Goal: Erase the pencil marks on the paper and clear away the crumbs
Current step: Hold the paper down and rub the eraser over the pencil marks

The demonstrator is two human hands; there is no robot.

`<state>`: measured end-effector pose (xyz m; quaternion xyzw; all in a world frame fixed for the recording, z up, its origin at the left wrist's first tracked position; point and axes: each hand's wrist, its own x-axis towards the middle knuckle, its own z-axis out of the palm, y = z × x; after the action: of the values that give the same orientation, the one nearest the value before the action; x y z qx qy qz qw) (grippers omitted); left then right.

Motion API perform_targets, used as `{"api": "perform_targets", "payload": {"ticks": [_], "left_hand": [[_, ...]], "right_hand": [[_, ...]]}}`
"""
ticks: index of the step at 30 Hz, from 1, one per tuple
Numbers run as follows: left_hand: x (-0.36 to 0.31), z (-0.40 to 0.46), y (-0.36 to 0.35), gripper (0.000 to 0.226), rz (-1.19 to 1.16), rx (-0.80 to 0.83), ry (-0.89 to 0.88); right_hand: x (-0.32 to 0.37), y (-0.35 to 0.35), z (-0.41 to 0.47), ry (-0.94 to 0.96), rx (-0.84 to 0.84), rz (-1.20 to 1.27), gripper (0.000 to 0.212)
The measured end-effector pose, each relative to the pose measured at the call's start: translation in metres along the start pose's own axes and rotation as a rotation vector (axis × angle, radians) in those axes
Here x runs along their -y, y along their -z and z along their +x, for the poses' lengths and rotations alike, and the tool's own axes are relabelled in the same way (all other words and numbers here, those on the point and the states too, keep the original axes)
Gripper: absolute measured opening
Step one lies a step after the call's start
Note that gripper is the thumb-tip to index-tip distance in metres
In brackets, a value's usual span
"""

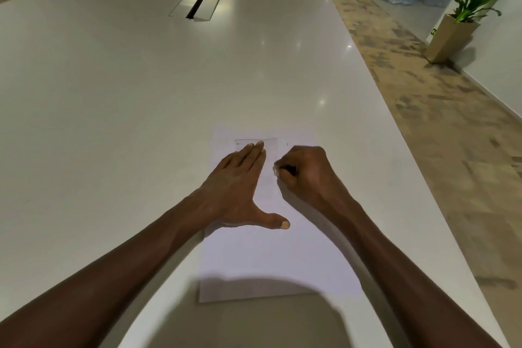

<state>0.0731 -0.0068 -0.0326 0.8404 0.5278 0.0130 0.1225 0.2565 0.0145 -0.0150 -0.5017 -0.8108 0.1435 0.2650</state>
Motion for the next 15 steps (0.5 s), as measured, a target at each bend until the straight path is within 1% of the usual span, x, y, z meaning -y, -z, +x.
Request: {"api": "perform_targets", "payload": {"ticks": [4,9,13,15], "left_hand": [[0.0,0.0,-0.001,0.145,-0.007,-0.001,0.014],[0.0,-0.001,-0.001,0.145,-0.016,-0.008,0.013],[0.001,-0.001,-0.001,0.146,-0.017,-0.006,0.011],[0.0,0.0,-0.001,0.147,-0.018,-0.007,0.011]], "right_hand": [[-0.013,-0.003,0.02,-0.02,-0.02,-0.054,0.018],[-0.009,0.004,-0.005,-0.005,0.059,-0.128,0.017],[0.007,0.02,-0.035,0.016,0.161,-0.098,0.019],[0.011,0.024,-0.037,-0.003,0.184,-0.063,0.022]]}}
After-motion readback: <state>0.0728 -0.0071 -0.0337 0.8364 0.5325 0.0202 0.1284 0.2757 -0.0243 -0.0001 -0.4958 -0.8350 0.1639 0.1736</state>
